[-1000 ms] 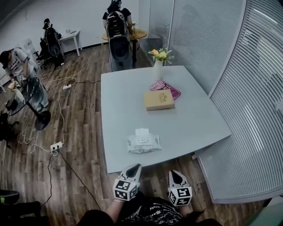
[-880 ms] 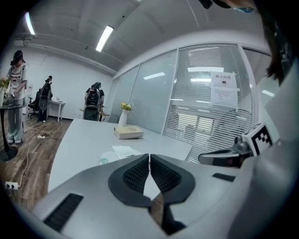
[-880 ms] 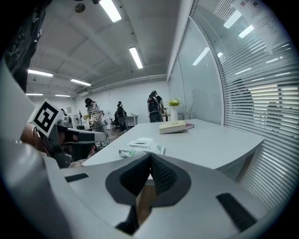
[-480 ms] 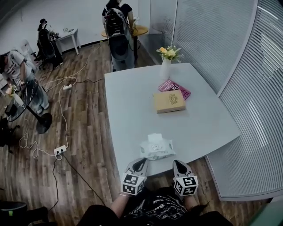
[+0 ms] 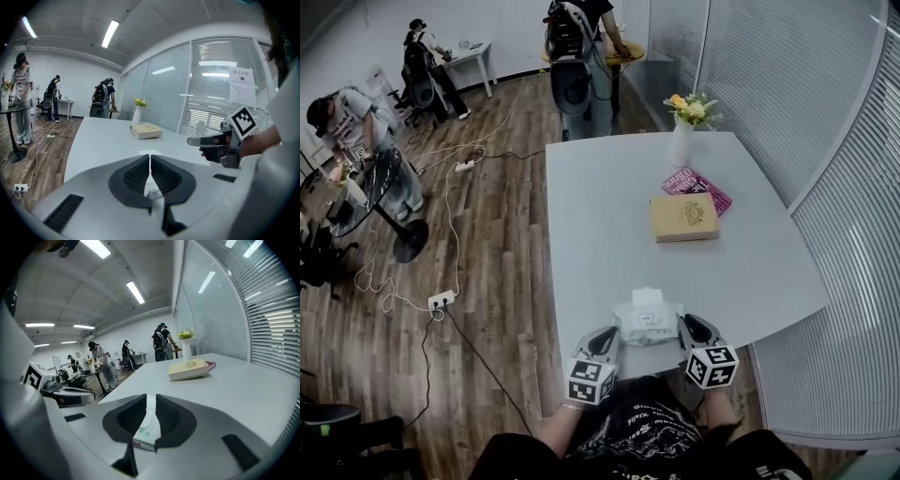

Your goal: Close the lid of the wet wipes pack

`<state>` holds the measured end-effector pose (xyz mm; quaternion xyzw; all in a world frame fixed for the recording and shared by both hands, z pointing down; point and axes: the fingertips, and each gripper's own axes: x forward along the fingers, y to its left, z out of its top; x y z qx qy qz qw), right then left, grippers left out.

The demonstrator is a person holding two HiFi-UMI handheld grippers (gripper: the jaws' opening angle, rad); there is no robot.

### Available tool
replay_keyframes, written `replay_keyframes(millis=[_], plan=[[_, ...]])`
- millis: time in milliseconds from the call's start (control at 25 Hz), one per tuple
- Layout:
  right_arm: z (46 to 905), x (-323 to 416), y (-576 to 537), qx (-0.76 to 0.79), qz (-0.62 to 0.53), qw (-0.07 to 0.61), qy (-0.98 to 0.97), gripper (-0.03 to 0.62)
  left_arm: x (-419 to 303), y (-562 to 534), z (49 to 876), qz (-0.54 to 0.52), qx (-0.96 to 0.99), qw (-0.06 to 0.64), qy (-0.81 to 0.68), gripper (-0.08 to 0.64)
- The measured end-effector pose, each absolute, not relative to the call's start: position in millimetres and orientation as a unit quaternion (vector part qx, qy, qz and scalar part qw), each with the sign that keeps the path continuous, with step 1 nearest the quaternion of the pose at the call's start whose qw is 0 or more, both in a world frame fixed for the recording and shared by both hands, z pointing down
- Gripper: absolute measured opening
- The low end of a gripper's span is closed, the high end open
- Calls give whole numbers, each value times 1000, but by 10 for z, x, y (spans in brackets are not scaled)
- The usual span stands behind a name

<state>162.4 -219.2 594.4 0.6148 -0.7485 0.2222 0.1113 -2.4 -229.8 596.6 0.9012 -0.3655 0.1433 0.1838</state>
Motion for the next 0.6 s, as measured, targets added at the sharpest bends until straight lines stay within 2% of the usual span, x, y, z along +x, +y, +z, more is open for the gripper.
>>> replay_keyframes(millis=[200, 480, 600], plan=[[5970, 1718, -2581, 569, 239, 129, -776, 72, 27, -2407, 6065, 156, 885, 202, -389, 12], [6221, 1674, -2971, 455, 330, 150, -813, 154, 50, -2500, 6279, 183, 861, 231, -415, 12], [6366, 1579, -3096, 407, 347, 184, -825, 195, 59, -2535, 6360, 193, 854, 241, -420, 12]])
